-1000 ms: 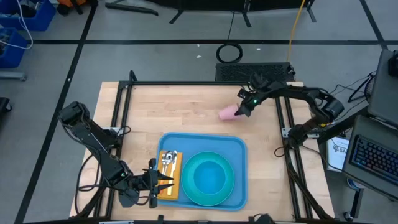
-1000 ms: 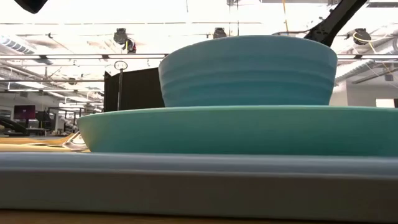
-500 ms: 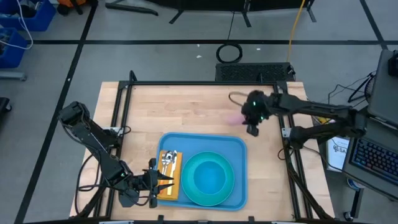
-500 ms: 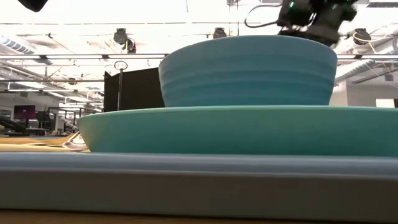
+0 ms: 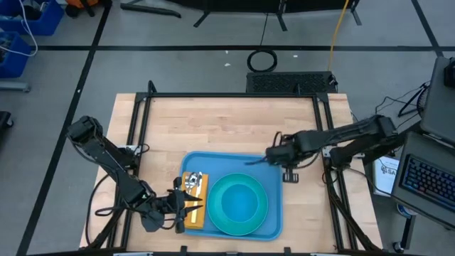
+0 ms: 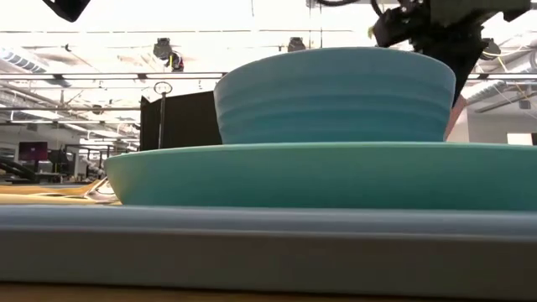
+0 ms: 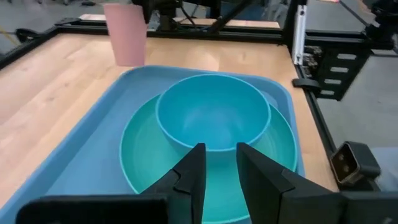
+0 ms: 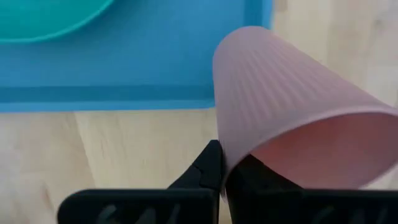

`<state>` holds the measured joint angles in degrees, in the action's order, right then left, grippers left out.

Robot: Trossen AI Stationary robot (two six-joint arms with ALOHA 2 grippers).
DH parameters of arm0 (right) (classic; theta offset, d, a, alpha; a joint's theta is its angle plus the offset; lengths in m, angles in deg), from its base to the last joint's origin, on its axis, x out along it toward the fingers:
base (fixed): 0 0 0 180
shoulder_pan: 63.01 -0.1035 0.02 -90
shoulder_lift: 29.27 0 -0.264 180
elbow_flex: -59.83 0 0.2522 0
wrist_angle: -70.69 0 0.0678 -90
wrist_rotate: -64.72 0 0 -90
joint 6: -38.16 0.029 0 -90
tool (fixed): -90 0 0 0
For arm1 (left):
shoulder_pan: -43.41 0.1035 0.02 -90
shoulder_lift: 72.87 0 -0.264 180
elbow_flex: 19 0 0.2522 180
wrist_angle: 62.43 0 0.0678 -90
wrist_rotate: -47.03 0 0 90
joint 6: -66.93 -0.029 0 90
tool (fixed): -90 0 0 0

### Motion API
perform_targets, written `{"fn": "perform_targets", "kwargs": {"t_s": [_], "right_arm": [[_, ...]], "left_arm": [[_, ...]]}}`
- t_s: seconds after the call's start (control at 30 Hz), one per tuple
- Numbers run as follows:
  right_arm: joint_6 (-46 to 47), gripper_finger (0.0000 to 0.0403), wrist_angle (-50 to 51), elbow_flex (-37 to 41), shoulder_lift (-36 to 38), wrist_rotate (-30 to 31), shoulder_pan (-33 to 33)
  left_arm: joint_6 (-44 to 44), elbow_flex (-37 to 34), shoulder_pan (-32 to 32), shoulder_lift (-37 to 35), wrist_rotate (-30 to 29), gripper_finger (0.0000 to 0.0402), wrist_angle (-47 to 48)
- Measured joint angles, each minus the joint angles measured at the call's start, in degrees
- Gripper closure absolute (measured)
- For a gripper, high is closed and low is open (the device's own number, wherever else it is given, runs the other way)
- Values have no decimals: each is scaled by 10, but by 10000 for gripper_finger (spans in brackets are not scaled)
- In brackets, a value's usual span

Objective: Set up tray
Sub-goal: Put the pink cup on the blue tray to the top right of the green plate

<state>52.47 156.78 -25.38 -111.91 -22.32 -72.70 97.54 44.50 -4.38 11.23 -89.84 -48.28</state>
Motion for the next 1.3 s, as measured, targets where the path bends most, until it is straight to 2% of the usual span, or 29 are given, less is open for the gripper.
{"fn": "perform_targets", "kwargs": {"t_s": [0.27, 0.67, 1.03, 1.3], "right_arm": [[20, 403, 19, -72, -100, -14, -56], [14, 403, 46, -88, -177, -29, -82], [0, 397, 33, -88, -190, -29, -99], [-5, 364, 7, -106, -192, -28, -99]], "left_arm": [[-19, 0, 5, 0, 40, 309, -2], [-14, 0, -12, 0, 49, 309, -5], [-4, 0, -12, 0, 48, 309, -6], [-3, 0, -12, 0, 49, 309, -5]]}}
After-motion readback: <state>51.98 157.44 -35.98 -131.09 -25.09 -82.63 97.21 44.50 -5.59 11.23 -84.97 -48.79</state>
